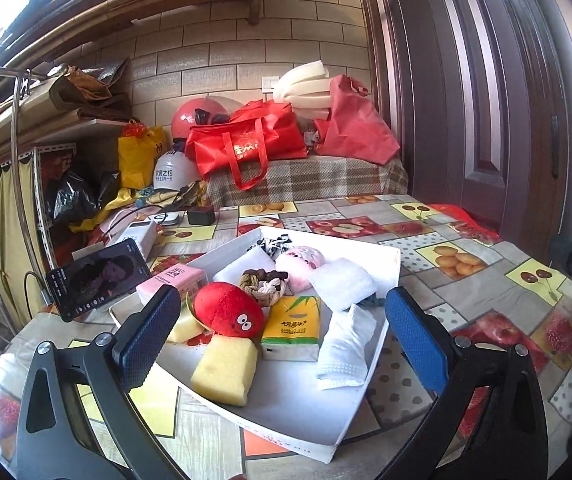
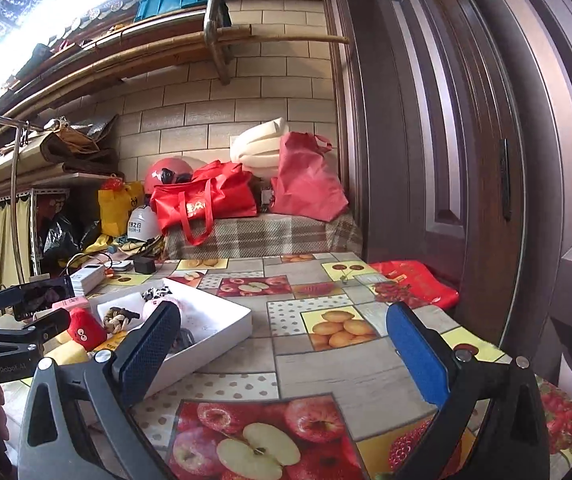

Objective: Organize soft objects

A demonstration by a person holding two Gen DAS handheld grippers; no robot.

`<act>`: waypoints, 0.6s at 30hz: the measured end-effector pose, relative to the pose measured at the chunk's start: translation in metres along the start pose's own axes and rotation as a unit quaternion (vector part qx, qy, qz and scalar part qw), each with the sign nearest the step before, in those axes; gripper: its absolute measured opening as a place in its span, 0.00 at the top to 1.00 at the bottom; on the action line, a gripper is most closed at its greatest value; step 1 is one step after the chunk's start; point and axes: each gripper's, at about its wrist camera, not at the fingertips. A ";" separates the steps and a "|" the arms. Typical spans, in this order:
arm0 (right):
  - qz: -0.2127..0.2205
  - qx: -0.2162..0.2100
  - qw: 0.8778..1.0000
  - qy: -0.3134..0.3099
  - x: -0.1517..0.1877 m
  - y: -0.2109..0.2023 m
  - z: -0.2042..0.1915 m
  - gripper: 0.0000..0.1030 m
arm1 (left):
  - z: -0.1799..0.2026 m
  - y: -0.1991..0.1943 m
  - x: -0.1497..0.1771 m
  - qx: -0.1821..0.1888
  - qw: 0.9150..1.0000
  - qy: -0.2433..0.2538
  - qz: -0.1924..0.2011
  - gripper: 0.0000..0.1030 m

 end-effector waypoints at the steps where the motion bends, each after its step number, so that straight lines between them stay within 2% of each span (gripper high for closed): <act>1: -0.005 0.002 1.000 0.011 0.000 0.000 0.005 0.00 | 0.004 -0.001 0.000 -0.007 1.000 0.005 -0.004 0.00; 5: 0.003 -0.010 1.000 0.023 0.003 -0.006 0.010 0.00 | 0.012 0.001 0.000 -0.051 0.999 0.013 -0.011 0.00; 9: 0.007 -0.012 1.000 0.008 0.006 -0.010 0.003 0.00 | 0.006 0.010 0.002 -0.031 0.999 -0.003 -0.042 0.00; 12: 0.010 -0.006 1.000 -0.006 0.006 -0.011 -0.003 0.00 | 0.006 0.016 0.004 -0.050 0.997 -0.006 -0.059 0.00; 18: 0.016 -0.009 1.000 -0.003 0.005 -0.012 -0.001 0.00 | 0.009 0.020 0.006 -0.060 0.996 -0.002 -0.071 0.00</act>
Point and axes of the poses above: each gripper's, at about its wrist camera, not at the fingertips, and y roughly the way its jaws point, z to its right, x to its underside, and after that the axes turned 5 degrees about -z, right-handed
